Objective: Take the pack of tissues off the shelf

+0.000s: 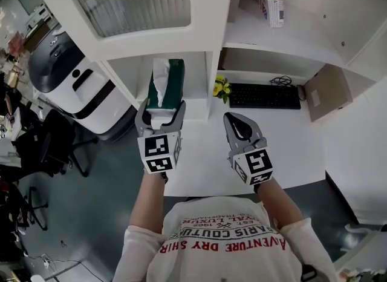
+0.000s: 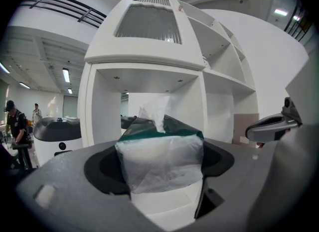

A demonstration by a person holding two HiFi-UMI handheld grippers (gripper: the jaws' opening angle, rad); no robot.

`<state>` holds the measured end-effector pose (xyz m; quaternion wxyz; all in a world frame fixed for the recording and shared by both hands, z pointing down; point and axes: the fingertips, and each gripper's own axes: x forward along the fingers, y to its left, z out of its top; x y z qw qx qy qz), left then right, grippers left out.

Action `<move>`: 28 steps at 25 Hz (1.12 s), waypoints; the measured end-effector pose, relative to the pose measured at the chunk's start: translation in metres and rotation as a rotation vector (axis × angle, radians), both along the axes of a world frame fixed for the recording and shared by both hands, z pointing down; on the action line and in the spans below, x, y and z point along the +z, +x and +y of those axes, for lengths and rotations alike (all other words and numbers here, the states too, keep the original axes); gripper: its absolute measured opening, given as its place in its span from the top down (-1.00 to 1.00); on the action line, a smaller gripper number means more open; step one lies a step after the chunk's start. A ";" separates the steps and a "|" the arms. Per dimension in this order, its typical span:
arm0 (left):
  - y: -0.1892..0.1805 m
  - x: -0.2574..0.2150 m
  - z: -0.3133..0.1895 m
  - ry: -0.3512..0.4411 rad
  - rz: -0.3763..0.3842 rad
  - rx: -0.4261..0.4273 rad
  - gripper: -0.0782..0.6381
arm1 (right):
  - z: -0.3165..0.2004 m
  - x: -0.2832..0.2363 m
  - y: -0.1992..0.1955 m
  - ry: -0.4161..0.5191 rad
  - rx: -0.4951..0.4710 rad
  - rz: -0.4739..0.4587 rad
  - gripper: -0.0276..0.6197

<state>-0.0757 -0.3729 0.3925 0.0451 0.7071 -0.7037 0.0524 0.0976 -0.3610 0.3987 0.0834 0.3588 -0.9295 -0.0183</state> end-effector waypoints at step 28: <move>0.035 -0.001 0.135 0.058 -0.020 0.110 -0.36 | 0.076 -0.001 0.013 0.013 -0.184 -0.065 0.92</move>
